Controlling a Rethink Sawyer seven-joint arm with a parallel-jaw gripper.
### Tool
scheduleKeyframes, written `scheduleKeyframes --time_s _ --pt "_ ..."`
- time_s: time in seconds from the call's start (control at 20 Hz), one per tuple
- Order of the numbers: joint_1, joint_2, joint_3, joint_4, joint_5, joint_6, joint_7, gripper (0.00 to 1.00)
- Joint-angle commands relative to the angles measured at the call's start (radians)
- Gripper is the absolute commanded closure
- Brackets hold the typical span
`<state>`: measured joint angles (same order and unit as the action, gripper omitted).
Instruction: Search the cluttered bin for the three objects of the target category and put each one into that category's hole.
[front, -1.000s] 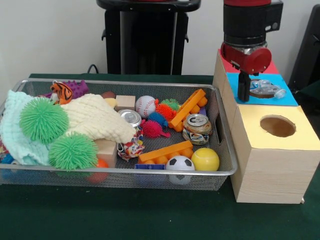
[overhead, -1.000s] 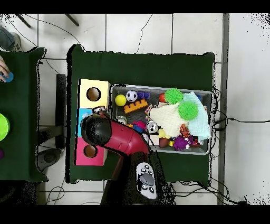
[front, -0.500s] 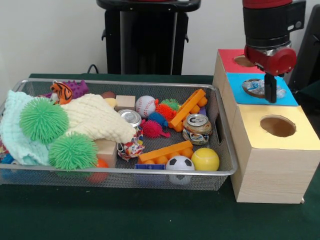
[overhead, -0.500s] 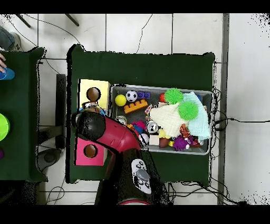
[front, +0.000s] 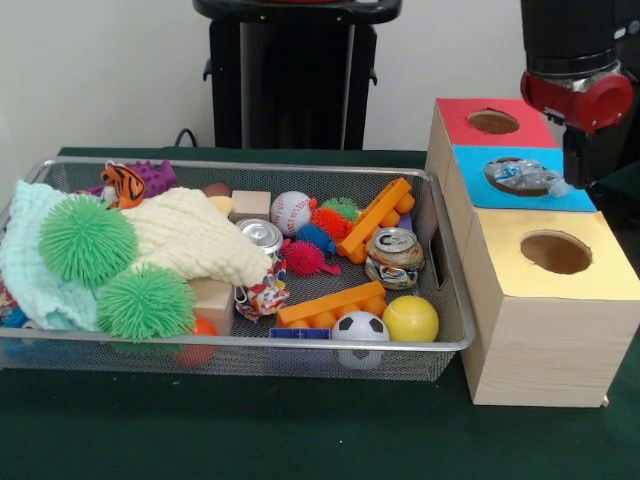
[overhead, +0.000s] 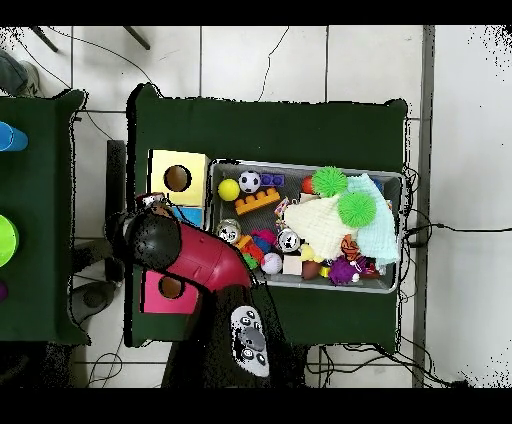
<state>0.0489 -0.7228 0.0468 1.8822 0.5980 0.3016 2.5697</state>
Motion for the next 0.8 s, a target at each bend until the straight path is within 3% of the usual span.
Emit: scheduleKeyframes --time_s 0.05,0.5,0.8 --pt "0.015 -0.041 -0.020 0.030 0.012 0.180 0.204 1.00" --pt "0.055 -0.070 -0.066 0.054 -0.005 0.251 0.222 1.00" --pt "0.080 -0.035 -0.115 0.045 -0.034 0.264 0.202 1.00"
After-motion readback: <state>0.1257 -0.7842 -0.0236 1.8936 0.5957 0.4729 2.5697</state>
